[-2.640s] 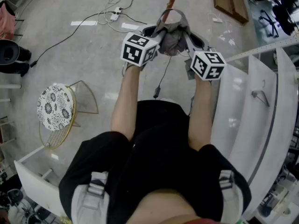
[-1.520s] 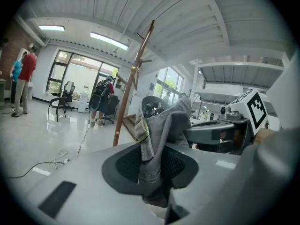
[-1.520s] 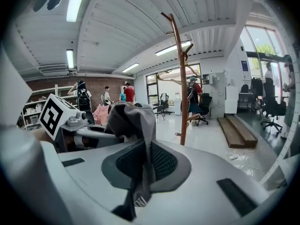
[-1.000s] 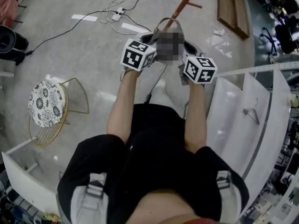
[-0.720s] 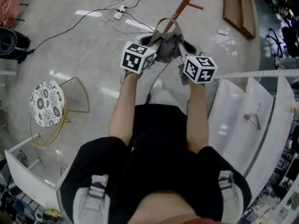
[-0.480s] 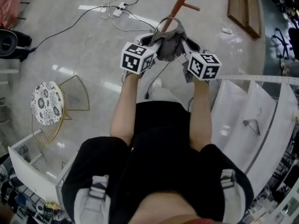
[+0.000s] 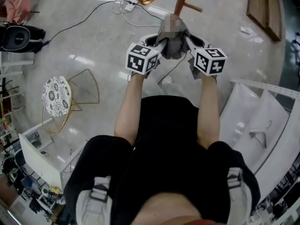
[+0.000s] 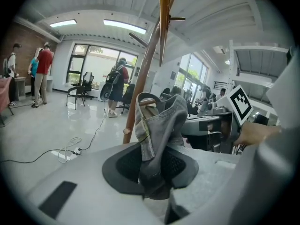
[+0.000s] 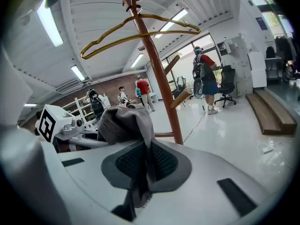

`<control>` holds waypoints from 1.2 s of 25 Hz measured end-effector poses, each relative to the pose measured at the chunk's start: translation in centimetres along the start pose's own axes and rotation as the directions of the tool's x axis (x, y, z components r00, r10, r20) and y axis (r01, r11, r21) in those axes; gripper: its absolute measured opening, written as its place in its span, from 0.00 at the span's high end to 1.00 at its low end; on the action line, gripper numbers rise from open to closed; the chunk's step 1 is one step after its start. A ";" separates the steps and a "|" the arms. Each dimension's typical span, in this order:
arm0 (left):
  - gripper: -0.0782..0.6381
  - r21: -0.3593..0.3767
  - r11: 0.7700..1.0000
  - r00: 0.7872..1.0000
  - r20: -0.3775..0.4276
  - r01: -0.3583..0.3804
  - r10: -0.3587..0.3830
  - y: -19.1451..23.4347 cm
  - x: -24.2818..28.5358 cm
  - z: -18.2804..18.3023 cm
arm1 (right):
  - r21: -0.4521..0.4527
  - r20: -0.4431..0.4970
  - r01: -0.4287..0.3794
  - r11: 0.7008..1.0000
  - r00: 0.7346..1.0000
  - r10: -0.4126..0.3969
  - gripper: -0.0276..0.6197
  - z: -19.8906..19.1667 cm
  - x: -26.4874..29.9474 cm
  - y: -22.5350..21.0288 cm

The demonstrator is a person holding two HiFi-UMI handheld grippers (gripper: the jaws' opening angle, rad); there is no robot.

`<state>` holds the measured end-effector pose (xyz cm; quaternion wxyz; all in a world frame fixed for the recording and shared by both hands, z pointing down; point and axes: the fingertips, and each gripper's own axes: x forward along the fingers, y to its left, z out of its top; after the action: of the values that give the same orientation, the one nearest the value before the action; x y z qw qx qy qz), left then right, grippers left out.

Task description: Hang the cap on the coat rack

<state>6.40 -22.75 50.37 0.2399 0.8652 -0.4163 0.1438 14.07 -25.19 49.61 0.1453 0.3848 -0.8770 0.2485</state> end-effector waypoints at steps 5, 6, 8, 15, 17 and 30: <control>0.80 -0.046 0.998 0.998 -0.048 -0.038 0.036 1.7 1.2 -2.5 | 0.012 -0.049 -0.020 1.000 0.999 0.021 0.92 -2.2 1.6 -0.4; 0.80 -0.056 0.997 0.998 -0.058 -0.044 0.041 1.9 1.4 -3.1 | 0.020 -0.058 -0.019 1.000 0.998 0.020 0.92 -2.7 1.8 -0.5; 0.80 -0.080 0.996 0.997 -0.070 -0.047 0.042 2.3 1.9 -3.9 | 0.035 -0.068 -0.016 0.999 0.998 0.018 0.92 -3.5 2.1 -0.8; 0.80 -0.146 0.989 0.999 -0.053 -0.016 0.009 4.2 4.6 -4.4 | 0.044 -0.027 0.038 0.998 0.999 -0.037 0.92 -4.0 4.0 -2.8; 0.80 -0.148 0.989 0.998 -0.064 -0.022 0.012 4.9 5.5 -4.7 | 0.036 -0.043 0.053 0.998 0.998 -0.051 0.92 -4.3 4.8 -3.3; 0.80 -0.099 0.995 0.973 -0.229 0.015 -0.038 6.4 11.0 -7.4 | -0.005 -0.130 0.173 0.985 0.976 -0.173 0.92 -7.8 8.1 -7.8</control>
<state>7.73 -29.34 63.43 0.3300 0.8355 -0.3804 0.2198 15.04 -30.28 62.23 0.2221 0.4431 -0.8281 0.2621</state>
